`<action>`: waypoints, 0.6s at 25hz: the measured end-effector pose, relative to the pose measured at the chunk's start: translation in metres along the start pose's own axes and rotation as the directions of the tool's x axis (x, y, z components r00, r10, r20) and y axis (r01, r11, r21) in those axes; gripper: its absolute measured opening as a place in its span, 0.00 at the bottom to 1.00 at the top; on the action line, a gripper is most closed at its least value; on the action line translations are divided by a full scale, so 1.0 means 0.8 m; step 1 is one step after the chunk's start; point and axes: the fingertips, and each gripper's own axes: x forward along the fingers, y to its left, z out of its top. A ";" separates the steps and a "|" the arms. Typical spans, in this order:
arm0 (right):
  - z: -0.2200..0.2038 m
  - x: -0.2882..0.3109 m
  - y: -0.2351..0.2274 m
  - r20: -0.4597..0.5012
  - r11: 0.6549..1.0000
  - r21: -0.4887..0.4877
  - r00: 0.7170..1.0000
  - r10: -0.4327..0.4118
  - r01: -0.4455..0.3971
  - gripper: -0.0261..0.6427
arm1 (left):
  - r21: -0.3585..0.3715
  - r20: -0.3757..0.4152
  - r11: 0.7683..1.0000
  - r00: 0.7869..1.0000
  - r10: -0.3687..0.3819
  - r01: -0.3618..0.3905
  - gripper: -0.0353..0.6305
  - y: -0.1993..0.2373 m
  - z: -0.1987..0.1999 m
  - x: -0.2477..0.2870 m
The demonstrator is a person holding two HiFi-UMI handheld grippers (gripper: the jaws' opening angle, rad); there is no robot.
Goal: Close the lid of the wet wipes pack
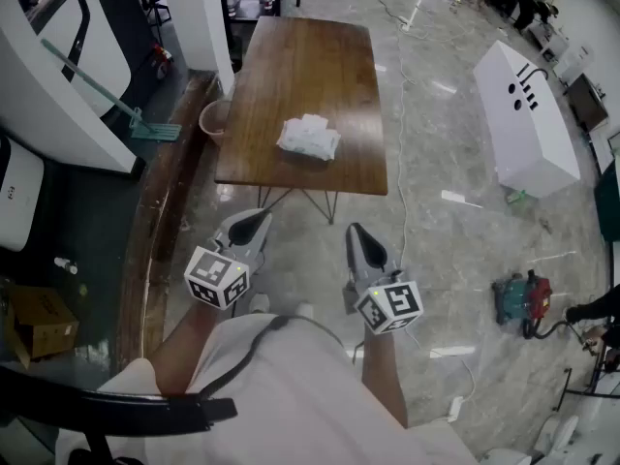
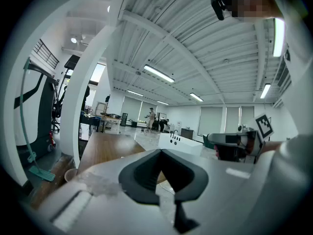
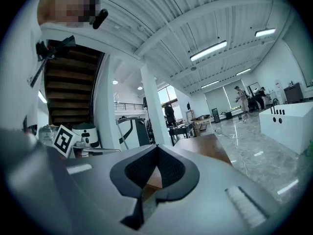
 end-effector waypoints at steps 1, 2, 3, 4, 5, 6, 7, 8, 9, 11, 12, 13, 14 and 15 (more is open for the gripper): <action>0.000 -0.001 0.000 -0.001 1.000 0.000 1.000 0.002 -0.002 0.05 | -0.001 0.001 1.000 1.000 -0.001 0.001 0.06 -0.001 0.000 0.000; 0.001 -0.001 0.000 -0.001 1.000 0.000 1.000 0.004 -0.004 0.05 | -0.002 0.002 1.000 1.000 -0.002 0.002 0.06 -0.002 0.000 0.001; 0.000 -0.002 -0.001 -0.002 1.000 0.000 1.000 0.007 -0.007 0.05 | -0.003 0.003 1.000 1.000 -0.002 0.002 0.06 -0.003 0.001 0.001; 0.000 -0.002 -0.001 -0.002 1.000 -0.001 1.000 0.010 -0.010 0.05 | -0.003 0.003 1.000 1.000 -0.003 0.003 0.06 -0.004 0.000 0.002; -0.001 -0.002 -0.001 -0.003 1.000 -0.002 1.000 0.012 -0.012 0.05 | -0.004 0.003 1.000 1.000 -0.003 0.003 0.06 -0.005 0.000 0.003; -0.001 -0.002 -0.002 -0.005 1.000 -0.003 1.000 0.013 -0.013 0.05 | -0.005 0.003 1.000 1.000 -0.004 0.004 0.06 -0.005 -0.001 0.004; -0.002 -0.002 -0.002 -0.006 1.000 -0.003 1.000 0.013 -0.013 0.05 | -0.006 0.003 1.000 1.000 -0.003 0.003 0.06 -0.006 -0.001 0.005; -0.002 -0.002 -0.003 -0.008 1.000 -0.005 1.000 0.014 -0.014 0.05 | -0.007 0.003 1.000 1.000 -0.002 0.002 0.06 -0.006 -0.001 0.005; -0.003 -0.002 -0.003 -0.011 1.000 -0.007 1.000 0.015 -0.015 0.05 | -0.008 0.002 1.000 1.000 0.001 -0.001 0.06 -0.006 -0.001 0.005; -0.005 -0.004 -0.006 -0.017 1.000 -0.011 1.000 0.013 -0.014 0.05 | -0.009 0.000 1.000 1.000 0.007 -0.007 0.06 -0.006 -0.004 0.005; -0.006 -0.005 -0.008 -0.018 1.000 -0.009 1.000 0.013 -0.014 0.05 | -0.008 -0.001 1.000 1.000 0.012 -0.012 0.06 -0.005 -0.005 0.005; -0.006 -0.006 -0.009 -0.017 1.000 -0.003 1.000 0.015 -0.015 0.05 | -0.007 -0.001 1.000 1.000 0.016 -0.016 0.06 -0.004 -0.005 0.005; -0.006 -0.007 -0.011 -0.016 1.000 0.006 1.000 0.019 -0.019 0.05 | -0.007 -0.001 1.000 1.000 0.020 -0.020 0.06 -0.003 -0.005 0.005; -0.006 -0.008 -0.012 -0.014 1.000 0.016 1.000 0.023 -0.022 0.05 | -0.007 -0.002 1.000 1.000 0.024 -0.024 0.06 -0.002 -0.004 0.004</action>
